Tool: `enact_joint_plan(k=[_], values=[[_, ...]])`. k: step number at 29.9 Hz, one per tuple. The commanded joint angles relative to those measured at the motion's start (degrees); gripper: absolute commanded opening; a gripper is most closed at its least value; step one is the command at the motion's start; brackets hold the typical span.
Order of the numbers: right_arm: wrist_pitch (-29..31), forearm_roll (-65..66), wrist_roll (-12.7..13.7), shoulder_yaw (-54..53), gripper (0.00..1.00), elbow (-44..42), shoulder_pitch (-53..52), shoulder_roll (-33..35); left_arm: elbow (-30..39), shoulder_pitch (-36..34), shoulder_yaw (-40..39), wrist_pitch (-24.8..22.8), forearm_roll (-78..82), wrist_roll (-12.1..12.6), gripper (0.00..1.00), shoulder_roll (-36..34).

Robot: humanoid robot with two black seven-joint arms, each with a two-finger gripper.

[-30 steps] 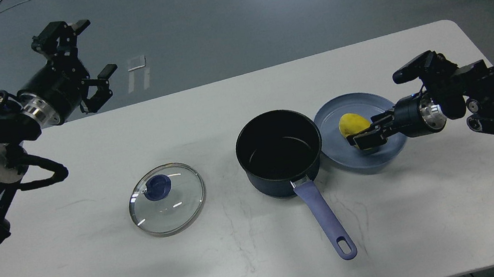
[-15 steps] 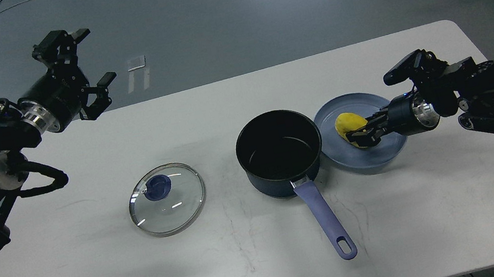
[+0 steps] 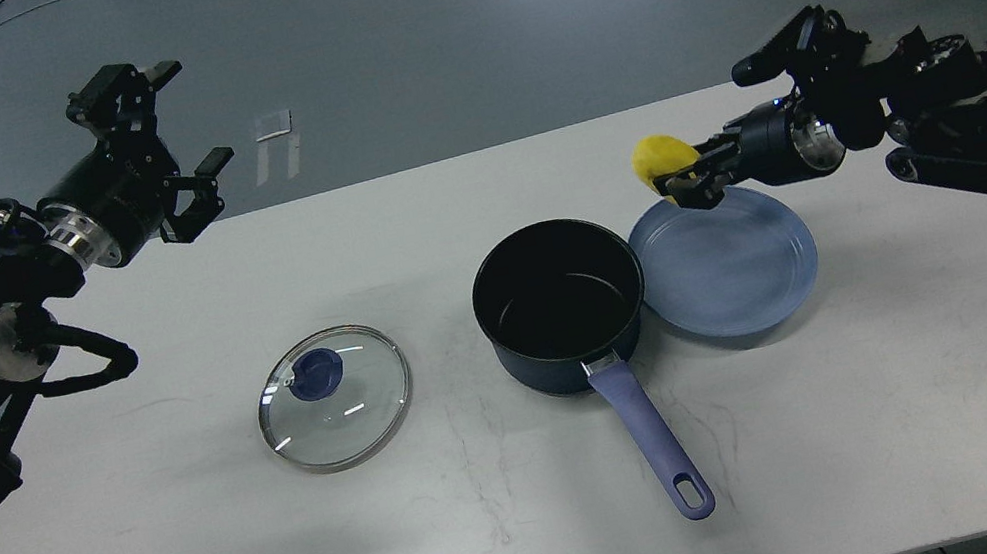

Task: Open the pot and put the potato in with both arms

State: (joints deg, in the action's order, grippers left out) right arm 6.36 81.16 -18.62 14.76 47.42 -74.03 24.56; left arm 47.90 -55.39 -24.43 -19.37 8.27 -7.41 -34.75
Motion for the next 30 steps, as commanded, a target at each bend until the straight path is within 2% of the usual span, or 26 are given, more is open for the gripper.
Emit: enact_joint_plan(k=[1,8,15,16,18,19,20,21,30], values=[[-3.6,-0.2,0.2,-0.5,0.00,2.1,-4.3,-1.7,0.0,-0.2,0.0,0.0,0.0,0.0,0.98,0.2],[-4.7,-0.3,0.0,1.1,0.00,3.6,-3.1,-10.5,0.0,-0.2,-1.0,0.0,-0.4,0.7,0.98,0.0],[-4.4,-0.7,-0.4,5.8,0.00,3.8,-1.0,-12.5,0.0,-0.2,-1.0,0.0,-0.6,0.6,0.98,-0.8],[-4.7,-1.0,-1.1,5.5,0.20,4.0,-0.9,-12.5,0.0,-0.2,-1.0,0.0,-0.6,0.4,0.98,-1.0],[-5.0,-1.2,-2.5,5.3,0.50,3.9,-0.6,-12.5,0.0,-0.2,-1.0,-0.1,-0.6,0.2,0.98,-1.0],[-5.0,-1.3,-3.7,5.1,0.78,4.0,-0.1,-12.7,0.0,-0.2,-1.0,0.0,-0.6,0.1,0.98,-1.4],[-5.0,-1.4,-4.0,5.0,0.93,4.0,0.1,-12.7,0.0,-0.2,-1.0,-0.1,-0.7,0.1,0.98,-1.6],[-4.9,-1.6,-4.1,4.8,1.00,3.8,0.5,-12.7,0.0,-0.2,-1.0,-0.1,-0.6,0.1,0.98,-2.0],[-2.9,-13.2,-4.0,2.0,1.00,7.4,-1.9,-11.5,0.0,-0.9,-1.2,-0.1,-1.1,0.6,0.98,-1.8]])
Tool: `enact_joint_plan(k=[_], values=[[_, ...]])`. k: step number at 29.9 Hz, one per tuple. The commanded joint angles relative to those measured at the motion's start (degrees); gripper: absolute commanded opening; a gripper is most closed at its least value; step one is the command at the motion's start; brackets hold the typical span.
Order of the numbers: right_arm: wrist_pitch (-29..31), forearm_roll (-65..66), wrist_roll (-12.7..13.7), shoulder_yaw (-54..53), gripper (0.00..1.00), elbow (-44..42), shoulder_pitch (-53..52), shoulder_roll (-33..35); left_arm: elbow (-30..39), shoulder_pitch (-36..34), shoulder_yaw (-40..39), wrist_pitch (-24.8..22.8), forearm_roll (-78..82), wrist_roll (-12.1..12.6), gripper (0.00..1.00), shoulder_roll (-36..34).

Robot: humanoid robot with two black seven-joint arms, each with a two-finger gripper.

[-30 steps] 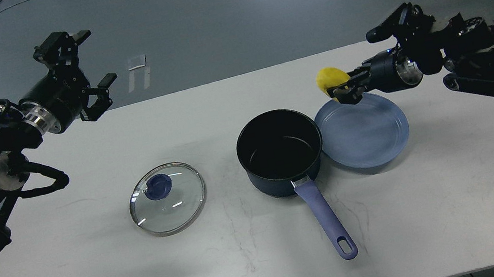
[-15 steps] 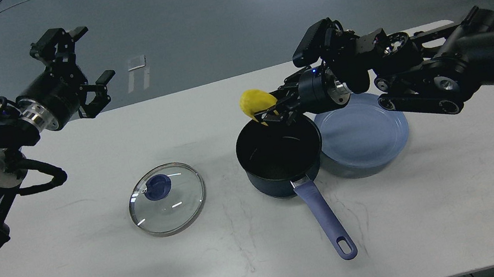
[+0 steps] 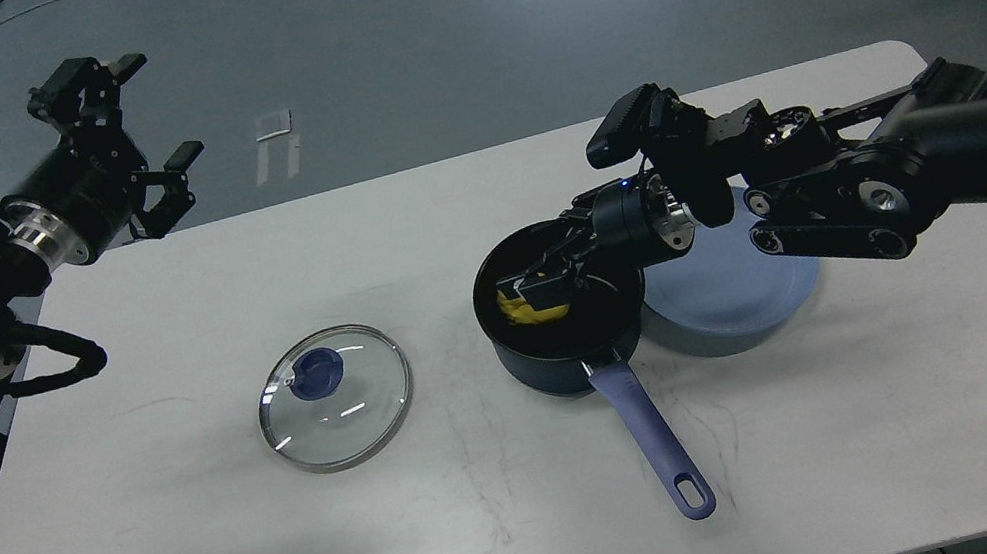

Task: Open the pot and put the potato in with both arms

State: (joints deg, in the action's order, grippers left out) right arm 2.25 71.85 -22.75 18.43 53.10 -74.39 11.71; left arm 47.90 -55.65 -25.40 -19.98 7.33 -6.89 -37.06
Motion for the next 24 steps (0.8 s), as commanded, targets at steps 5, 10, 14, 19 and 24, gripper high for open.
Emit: enact_joint_plan(k=[5,10,14,19,24], values=[[7.6,-26.5,1.6,-16.2,1.00,0.7,-1.5,4.2,0.2,-0.1,-1.8,0.3,-0.5,-0.4,0.98,1.8],[7.6,-52.6,2.9,-32.5,1.00,-6.9,5.1,2.7,0.6,2.6,-4.0,0.5,-4.5,-0.2,0.98,4.5],[8.1,-60.9,5.6,-47.6,1.00,-12.2,13.1,-1.8,0.8,3.7,-4.5,0.3,-8.2,-0.1,0.98,6.2],[9.8,-63.7,13.4,-52.8,1.00,-12.7,16.8,-2.2,1.0,7.2,-6.1,0.3,-9.8,-0.3,0.98,8.2],[9.2,-64.6,13.5,-53.3,1.00,-14.6,17.7,-4.9,2.6,10.5,-7.3,-0.1,-10.1,0.1,0.98,8.9]])
